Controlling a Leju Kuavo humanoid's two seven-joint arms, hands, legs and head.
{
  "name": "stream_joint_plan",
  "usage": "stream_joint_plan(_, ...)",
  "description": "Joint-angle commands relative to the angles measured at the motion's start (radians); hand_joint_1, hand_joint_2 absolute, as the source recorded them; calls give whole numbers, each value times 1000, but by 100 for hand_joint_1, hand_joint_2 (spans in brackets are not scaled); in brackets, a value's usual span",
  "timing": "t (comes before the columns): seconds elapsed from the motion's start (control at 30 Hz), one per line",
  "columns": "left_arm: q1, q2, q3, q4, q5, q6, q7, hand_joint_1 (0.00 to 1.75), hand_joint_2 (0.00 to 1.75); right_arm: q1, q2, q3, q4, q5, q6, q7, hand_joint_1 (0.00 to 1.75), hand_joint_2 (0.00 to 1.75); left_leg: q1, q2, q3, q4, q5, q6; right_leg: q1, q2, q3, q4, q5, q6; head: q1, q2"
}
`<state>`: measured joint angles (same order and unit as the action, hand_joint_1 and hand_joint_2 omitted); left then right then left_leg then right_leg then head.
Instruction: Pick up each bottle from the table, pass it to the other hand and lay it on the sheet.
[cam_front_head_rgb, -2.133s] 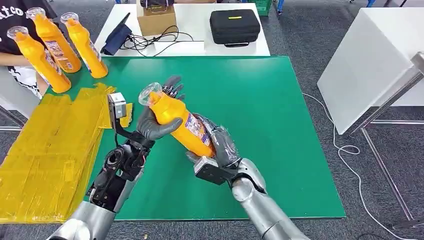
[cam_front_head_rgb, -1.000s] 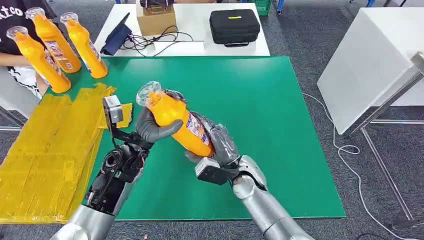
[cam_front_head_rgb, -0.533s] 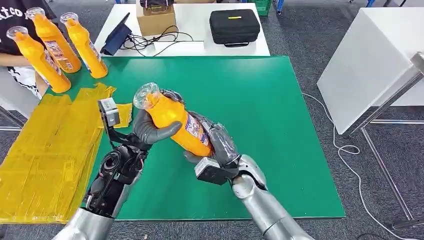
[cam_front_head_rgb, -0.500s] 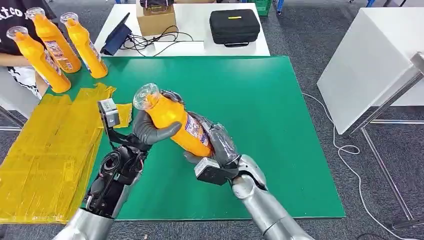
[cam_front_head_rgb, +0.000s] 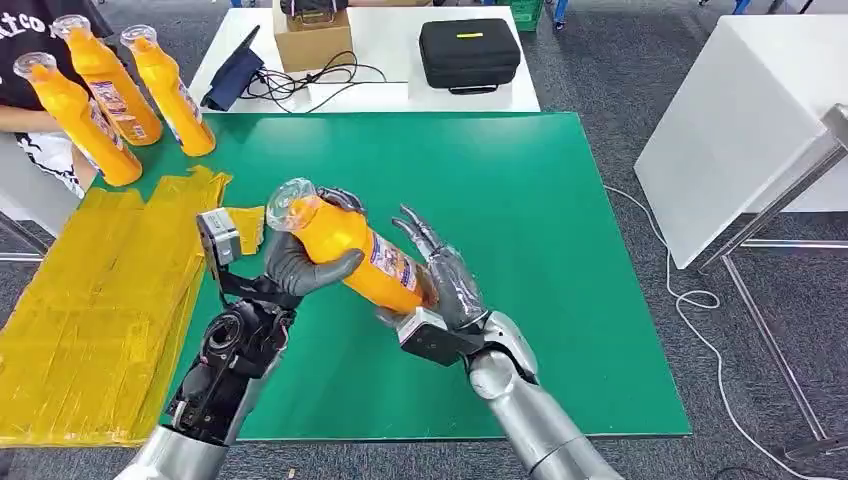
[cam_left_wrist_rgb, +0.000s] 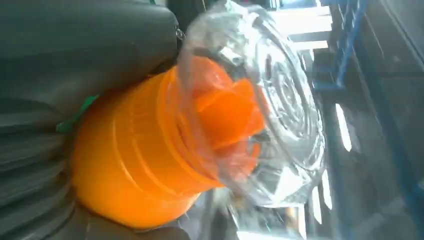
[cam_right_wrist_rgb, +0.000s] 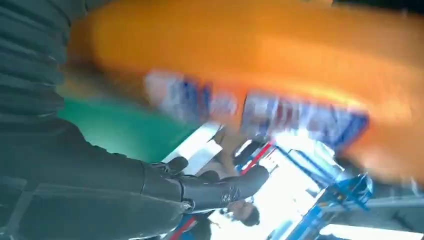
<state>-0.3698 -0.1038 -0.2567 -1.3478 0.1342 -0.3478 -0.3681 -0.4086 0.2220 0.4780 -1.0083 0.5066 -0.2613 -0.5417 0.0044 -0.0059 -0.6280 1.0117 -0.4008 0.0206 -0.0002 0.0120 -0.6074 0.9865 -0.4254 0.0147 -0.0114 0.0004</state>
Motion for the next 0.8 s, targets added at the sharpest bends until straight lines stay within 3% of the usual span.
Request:
stream_joint_plan(0.03, -21, 29, 90, 4, -361, 373, -25, 175, 175, 144, -88, -84, -276, -53, 0, 34, 0, 175, 0, -2, 4, -1, -2, -1, 0, -3, 5, -1, -2, 0, 0, 0)
stream_joint_plan(0.17, -34, 38, 79, 16, -693, 662, 27, 175, 175, 189, -100, -91, -351, -116, 41, 62, 0, 175, 0, -3, 5, -1, -2, -1, 0, -4, 5, -1, -3, 1, 0, 0)
stream_joint_plan(0.3, -83, 73, 69, 28, -1003, 796, 126, 175, 175, 218, -109, -117, -453, -269, 129, 71, 0, 175, 0, -3, 2, 0, -1, -1, 0, -3, 2, 0, -2, 0, 1, 0)
stream_joint_plan(0.5, -129, 100, 84, 113, -1323, 865, 249, 175, 175, 270, -109, -197, -515, -406, 178, 171, 0, 175, 0, -3, 5, 0, -2, -1, 0, -4, 6, -1, -3, 0, 0, 0)
stream_joint_plan(0.77, -139, 98, 85, 123, -1324, 863, 249, 175, 175, 269, -109, -199, -514, -407, 177, 171, 0, 175, 0, 0, 4, -1, -2, -1, 0, -1, 4, -1, -2, 0, 0, 0)
stream_joint_plan(0.8, -150, 104, 77, 142, -1436, 862, 311, 175, 175, 267, -103, -211, -503, -420, 160, 204, 0, 175, 0, 0, 5, 0, -3, -1, 0, -2, 6, -1, -3, 0, 0, 0)
